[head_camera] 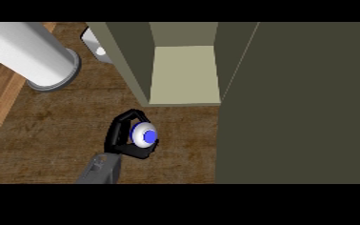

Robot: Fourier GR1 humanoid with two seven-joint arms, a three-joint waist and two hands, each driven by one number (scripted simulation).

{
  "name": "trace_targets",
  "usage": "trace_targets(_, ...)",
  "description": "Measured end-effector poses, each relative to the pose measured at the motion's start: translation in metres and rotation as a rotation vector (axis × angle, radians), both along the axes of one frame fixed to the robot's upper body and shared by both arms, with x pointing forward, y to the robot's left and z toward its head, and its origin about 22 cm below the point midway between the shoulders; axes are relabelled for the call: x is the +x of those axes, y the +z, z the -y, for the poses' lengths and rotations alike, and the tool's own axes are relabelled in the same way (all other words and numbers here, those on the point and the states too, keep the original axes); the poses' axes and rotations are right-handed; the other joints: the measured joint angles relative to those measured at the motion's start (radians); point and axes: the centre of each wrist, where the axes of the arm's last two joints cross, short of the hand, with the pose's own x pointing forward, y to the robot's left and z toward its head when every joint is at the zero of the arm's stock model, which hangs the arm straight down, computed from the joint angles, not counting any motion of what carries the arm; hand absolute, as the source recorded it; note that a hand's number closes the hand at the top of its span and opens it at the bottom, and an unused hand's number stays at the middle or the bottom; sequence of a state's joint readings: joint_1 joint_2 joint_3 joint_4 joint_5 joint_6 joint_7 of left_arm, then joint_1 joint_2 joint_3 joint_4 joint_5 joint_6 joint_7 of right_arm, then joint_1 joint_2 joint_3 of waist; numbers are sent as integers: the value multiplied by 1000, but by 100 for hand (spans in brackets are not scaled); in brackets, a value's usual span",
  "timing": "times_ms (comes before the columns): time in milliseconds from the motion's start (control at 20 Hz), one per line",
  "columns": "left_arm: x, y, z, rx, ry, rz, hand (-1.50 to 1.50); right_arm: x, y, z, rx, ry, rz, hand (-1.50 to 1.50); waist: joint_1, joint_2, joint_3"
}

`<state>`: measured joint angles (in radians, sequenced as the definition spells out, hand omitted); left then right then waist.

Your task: Pick up the bottled water, place it into the cabinet and close the cabinet

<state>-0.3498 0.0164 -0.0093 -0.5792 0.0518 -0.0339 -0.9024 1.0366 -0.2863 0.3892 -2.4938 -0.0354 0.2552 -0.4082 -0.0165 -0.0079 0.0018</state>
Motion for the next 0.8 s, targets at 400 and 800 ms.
trace_targets(400, 37, 56, 55, -8, -7, -22, 150, -3, 0, 8, -32, 0, 10, -150, -3, 2, -1)
trace_targets(800, 63, 107, 103, 18, 38, -54, 150, -6, 0, 16, -53, -9, 20, -150, -16, 7, -2)
